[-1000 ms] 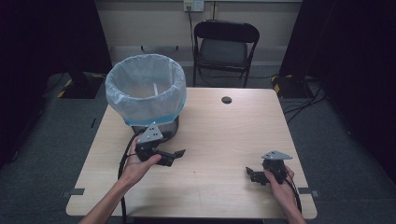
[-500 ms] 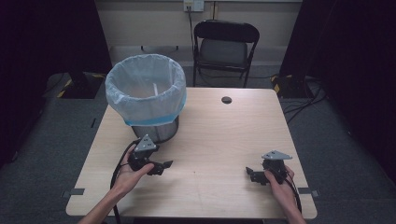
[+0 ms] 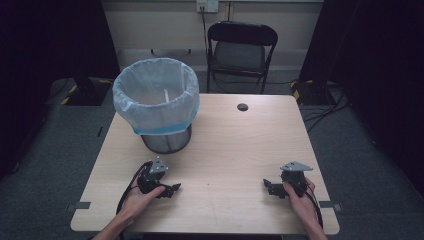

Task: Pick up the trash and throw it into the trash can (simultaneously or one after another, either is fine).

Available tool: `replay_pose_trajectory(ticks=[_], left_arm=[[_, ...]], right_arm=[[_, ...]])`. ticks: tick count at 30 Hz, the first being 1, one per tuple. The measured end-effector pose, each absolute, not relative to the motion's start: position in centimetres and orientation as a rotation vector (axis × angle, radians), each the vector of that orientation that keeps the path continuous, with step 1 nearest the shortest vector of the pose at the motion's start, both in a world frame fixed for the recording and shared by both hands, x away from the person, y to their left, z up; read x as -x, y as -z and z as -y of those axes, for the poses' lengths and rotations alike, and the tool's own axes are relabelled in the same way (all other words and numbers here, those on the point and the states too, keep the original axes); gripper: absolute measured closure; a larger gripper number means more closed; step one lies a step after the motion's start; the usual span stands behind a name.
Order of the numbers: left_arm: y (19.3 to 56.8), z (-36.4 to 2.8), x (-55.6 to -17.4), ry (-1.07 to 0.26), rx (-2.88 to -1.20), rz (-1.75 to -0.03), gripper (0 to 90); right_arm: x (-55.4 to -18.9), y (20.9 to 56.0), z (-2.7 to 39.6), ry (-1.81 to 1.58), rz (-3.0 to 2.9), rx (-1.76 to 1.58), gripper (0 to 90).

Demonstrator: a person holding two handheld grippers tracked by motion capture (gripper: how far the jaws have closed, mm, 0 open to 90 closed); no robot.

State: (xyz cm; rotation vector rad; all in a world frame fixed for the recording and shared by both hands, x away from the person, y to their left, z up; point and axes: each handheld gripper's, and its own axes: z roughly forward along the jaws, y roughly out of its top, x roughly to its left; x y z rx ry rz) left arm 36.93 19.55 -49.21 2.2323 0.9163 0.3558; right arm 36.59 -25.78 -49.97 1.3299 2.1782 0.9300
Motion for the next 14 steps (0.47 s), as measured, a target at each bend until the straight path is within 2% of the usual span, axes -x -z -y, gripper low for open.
replay_pose_trajectory(ticks=[7,14], left_arm=[[49.94,-19.7,-36.8,-0.39,-2.192,-0.909,10.0],[50.09,-19.67,-36.87,-0.387,-2.179,-0.907,7.2]], right_arm=[[-36.58,49.97,25.78,-0.93,-2.178,-1.33,9.3],[-36.57,49.98,25.78,-0.929,-2.178,-1.33,9.3]])
